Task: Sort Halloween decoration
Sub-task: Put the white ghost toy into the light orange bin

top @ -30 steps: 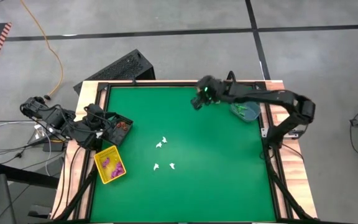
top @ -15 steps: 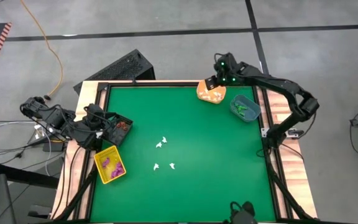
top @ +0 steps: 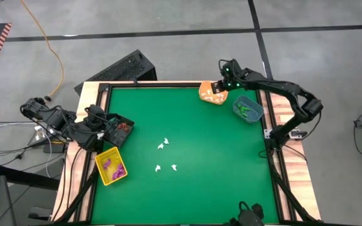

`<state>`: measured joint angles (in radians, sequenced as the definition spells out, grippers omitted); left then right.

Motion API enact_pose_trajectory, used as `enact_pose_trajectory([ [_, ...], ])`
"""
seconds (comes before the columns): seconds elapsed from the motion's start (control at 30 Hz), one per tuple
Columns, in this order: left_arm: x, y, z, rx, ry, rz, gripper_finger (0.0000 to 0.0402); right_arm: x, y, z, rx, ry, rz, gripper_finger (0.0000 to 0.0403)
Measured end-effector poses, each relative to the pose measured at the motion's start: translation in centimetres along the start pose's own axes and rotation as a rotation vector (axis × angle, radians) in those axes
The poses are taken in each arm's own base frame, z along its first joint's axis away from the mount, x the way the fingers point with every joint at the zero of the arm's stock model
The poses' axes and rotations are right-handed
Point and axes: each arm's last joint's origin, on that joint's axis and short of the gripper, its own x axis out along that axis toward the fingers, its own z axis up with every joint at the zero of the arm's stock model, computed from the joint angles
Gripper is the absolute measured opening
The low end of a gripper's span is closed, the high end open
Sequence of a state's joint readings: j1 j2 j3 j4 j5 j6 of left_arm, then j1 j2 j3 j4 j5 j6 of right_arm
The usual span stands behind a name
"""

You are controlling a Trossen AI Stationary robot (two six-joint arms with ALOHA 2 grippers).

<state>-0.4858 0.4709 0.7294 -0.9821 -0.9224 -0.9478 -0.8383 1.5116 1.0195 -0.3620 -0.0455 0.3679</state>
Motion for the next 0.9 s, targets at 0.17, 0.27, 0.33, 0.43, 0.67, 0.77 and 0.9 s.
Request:
enact_pose_trajectory([
  [0.17, 0.0, 0.0, 0.0, 0.000, 0.000, 0.000, 0.0199, 0.0, 0.1, 0.1, -0.003, -0.013, 0.006, 0.0131],
  [0.27, 0.0, 0.0, 0.0, 0.000, 0.000, 0.000, 0.0199, 0.0, 0.3, 0.2, -0.005, -0.022, 0.042, 0.0165],
  [0.33, 0.0, 0.0, 0.0, 0.000, 0.000, 0.000, 0.0199, 0.0, 1.0, 0.4, -0.020, -0.029, 0.132, 0.0185],
  [0.43, 0.0, 0.0, 0.0, 0.001, 0.000, 0.000, 0.0199, -0.1, 3.1, 0.1, -0.094, -0.046, 0.271, 0.0203],
  [0.67, 0.0, 0.0, 0.0, 0.003, 0.000, 0.000, 0.0199, -0.9, 9.9, -2.7, -0.267, -0.082, 0.423, 0.0202],
  [0.77, 0.0, 0.0, 0.0, 0.004, -0.001, 0.001, 0.0199, -1.7, 12.9, -5.0, -0.362, -0.094, 0.415, 0.0196],
  [0.9, 0.0, 0.0, 0.0, 0.004, -0.001, 0.000, 0.0199, -2.8, 17.0, -8.5, -0.503, -0.148, 0.421, 0.0192],
])
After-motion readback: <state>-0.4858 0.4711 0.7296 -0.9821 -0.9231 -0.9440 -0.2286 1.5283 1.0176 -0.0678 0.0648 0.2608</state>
